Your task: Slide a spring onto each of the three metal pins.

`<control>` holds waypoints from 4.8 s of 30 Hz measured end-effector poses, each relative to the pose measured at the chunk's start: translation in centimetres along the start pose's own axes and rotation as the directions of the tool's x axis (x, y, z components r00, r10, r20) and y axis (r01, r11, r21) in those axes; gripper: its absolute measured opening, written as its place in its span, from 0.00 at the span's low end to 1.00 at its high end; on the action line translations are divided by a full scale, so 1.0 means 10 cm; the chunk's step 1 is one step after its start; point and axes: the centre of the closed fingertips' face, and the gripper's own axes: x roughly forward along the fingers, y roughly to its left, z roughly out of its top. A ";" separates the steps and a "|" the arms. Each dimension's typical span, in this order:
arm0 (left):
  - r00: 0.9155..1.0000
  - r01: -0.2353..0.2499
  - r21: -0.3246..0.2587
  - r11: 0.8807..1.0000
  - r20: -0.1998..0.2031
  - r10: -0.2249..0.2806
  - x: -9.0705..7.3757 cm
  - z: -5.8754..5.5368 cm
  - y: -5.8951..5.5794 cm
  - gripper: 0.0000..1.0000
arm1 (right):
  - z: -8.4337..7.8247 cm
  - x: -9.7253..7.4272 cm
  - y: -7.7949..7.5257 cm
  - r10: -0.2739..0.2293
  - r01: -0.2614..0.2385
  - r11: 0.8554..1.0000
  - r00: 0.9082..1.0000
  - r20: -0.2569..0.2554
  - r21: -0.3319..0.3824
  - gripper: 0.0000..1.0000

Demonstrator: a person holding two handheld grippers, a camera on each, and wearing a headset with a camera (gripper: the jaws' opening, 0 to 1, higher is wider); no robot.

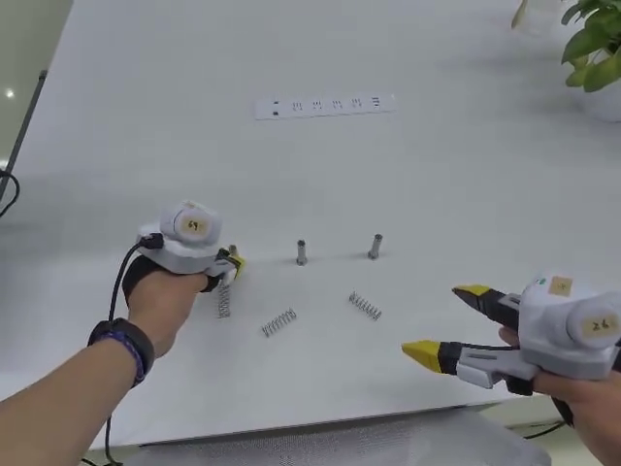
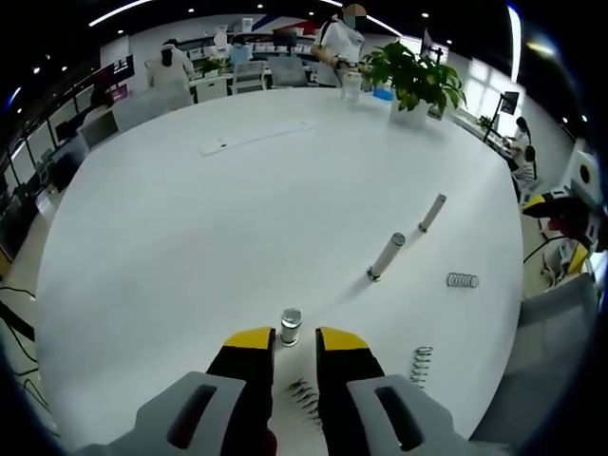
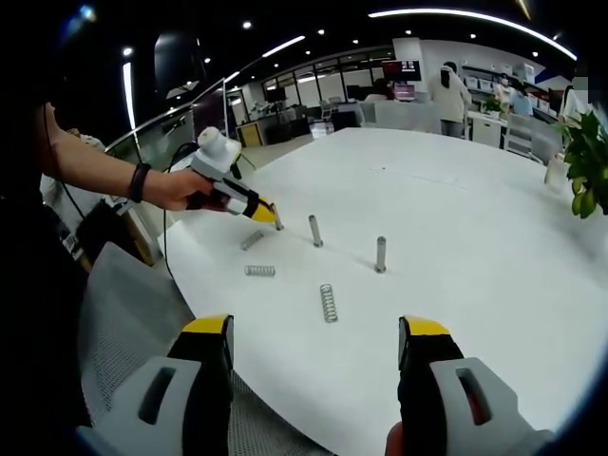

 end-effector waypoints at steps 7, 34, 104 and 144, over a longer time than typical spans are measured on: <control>1.000 0.004 -0.016 1.000 -0.010 -0.004 -0.04 -0.07 0.03 0.16 | 0.01 0.01 0.00 0.003 -0.003 1.000 1.000 0.002 -0.001 0.69; 0.997 0.021 -0.043 0.999 0.074 -0.018 -0.55 -0.15 0.06 0.34 | 0.01 0.06 0.05 0.021 -0.021 1.000 1.000 0.001 -0.006 0.69; 0.984 0.038 -0.085 0.996 0.178 -0.022 -1.47 -0.51 -0.14 0.70 | 0.02 0.09 0.10 0.042 -0.042 0.999 0.999 -0.010 -0.028 0.70; 0.993 0.027 -0.152 0.988 0.119 -0.009 -0.70 -0.54 -0.12 0.53 | -0.03 0.05 0.08 0.029 -0.030 0.999 0.999 -0.029 -0.039 0.69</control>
